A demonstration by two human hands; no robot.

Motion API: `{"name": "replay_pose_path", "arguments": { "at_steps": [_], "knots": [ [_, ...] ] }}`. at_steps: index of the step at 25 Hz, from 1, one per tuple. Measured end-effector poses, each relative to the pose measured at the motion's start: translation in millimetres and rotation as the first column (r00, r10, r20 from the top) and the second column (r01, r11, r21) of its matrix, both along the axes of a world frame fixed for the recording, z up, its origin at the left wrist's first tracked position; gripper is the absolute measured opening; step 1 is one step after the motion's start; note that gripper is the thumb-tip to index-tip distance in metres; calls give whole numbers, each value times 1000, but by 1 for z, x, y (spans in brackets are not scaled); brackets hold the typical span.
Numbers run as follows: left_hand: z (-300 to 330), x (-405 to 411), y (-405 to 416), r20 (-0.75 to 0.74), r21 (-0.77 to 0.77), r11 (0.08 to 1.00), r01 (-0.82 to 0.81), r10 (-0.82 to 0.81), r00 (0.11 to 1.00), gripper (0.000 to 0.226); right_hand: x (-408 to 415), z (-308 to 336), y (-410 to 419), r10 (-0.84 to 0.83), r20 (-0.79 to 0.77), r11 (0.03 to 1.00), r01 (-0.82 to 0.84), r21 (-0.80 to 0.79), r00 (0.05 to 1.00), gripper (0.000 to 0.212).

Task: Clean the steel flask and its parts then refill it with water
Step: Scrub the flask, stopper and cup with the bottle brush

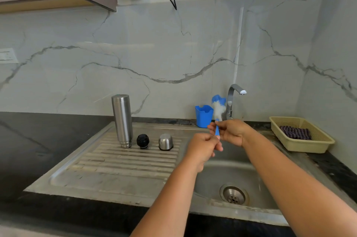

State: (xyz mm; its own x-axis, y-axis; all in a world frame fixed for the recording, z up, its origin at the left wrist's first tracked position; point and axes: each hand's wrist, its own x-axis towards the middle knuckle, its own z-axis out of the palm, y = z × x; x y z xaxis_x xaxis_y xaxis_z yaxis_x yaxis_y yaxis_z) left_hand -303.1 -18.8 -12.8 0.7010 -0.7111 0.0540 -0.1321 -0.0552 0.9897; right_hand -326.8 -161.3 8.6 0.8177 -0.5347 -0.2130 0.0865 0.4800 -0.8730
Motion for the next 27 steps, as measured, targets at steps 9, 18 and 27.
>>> {"name": "replay_pose_path", "arguments": {
  "at_steps": [9,18,27],
  "knots": [
    [-45,79,76,104,57,926,-373,366,925,21,-10,-72,31,-152,-195,980,123,-156,969,21],
    [-11,234,145,380,131,647,-751,667,641,89,30,-127,54,-392,-274,842,223,-491,878,23],
    [-13,301,111,238,130,707,-695,658,714,97,34,-139,34,-431,-230,764,217,-608,872,21]
  ]
}}
